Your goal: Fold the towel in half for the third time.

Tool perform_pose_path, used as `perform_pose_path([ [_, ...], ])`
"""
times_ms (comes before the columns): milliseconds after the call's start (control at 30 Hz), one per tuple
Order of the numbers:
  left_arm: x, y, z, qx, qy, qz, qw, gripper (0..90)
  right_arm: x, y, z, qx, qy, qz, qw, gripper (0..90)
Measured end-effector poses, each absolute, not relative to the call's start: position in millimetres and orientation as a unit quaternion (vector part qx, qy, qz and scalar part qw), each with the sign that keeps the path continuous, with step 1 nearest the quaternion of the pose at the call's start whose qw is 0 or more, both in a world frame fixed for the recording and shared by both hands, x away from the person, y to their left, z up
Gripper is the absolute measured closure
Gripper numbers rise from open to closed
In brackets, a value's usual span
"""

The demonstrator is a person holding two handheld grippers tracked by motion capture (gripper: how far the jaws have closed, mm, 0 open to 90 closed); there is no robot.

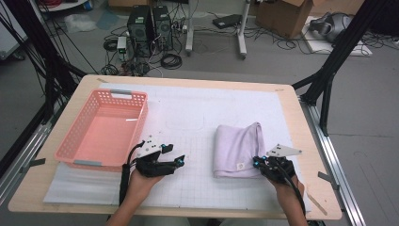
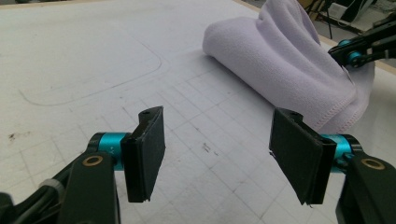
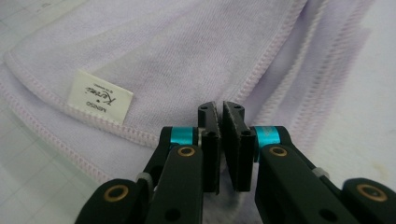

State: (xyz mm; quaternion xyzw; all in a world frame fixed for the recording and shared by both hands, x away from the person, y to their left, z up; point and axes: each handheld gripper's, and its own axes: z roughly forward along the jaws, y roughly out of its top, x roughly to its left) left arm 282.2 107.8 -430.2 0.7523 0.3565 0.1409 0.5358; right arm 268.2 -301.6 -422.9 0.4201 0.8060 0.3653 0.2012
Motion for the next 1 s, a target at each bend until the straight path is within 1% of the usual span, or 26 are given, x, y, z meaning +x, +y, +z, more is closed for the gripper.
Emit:
perform_pose_path([
  [133, 282.8, 109.2, -430.0, 0.751, 0.358, 0.141, 0.536, 36.2, 259.1, -318.8, -415.7, 0.444, 0.798, 0.358, 0.197, 85.9],
  [233, 282.5, 109.4, -429.7, 0.751, 0.358, 0.141, 0.538, 36.4, 252.4, -326.3, -412.8, 0.477, 0.803, 0.308, 0.178, 85.9],
  [333, 282.8, 110.0, -429.8, 0.750, 0.360, 0.142, 0.537, 36.4, 246.3, -331.3, -411.0, 0.492, 0.802, 0.288, 0.177, 85.6],
  [367, 282.9, 110.2, -429.8, 0.750, 0.360, 0.143, 0.537, 36.4, 245.7, -333.2, -410.4, 0.496, 0.801, 0.286, 0.176, 83.0],
  [467, 283.3, 110.7, -429.3, 0.748, 0.361, 0.143, 0.538, 36.4, 245.2, -336.9, -406.1, 0.501, 0.781, 0.321, 0.191, 65.9],
  [567, 283.8, 111.9, -429.1, 0.747, 0.362, 0.144, 0.538, 36.4, 246.0, -329.4, -402.8, 0.474, 0.774, 0.354, 0.225, 58.6],
  [667, 283.7, 112.2, -429.1, 0.746, 0.364, 0.143, 0.539, 36.4, 250.9, -315.5, -400.6, 0.439, 0.777, 0.369, 0.260, 53.9],
  [700, 283.7, 112.2, -429.0, 0.746, 0.364, 0.142, 0.539, 36.4, 254.5, -311.9, -400.5, 0.437, 0.773, 0.377, 0.265, 54.0],
  [800, 283.6, 111.5, -429.3, 0.747, 0.363, 0.141, 0.538, 36.4, 270.8, -305.8, -408.9, 0.446, 0.765, 0.405, 0.227, 56.2],
  [867, 283.5, 111.7, -429.2, 0.747, 0.363, 0.142, 0.538, 36.4, 279.8, -302.7, -420.1, 0.451, 0.772, 0.396, 0.209, 57.8],
  [933, 283.7, 112.1, -429.1, 0.747, 0.364, 0.142, 0.539, 36.4, 282.5, -301.6, -430.5, 0.452, 0.786, 0.378, 0.189, 57.9],
  [1000, 283.9, 112.6, -429.2, 0.746, 0.365, 0.141, 0.540, 36.4, 277.8, -305.5, -434.0, 0.460, 0.786, 0.375, 0.176, 57.7],
])
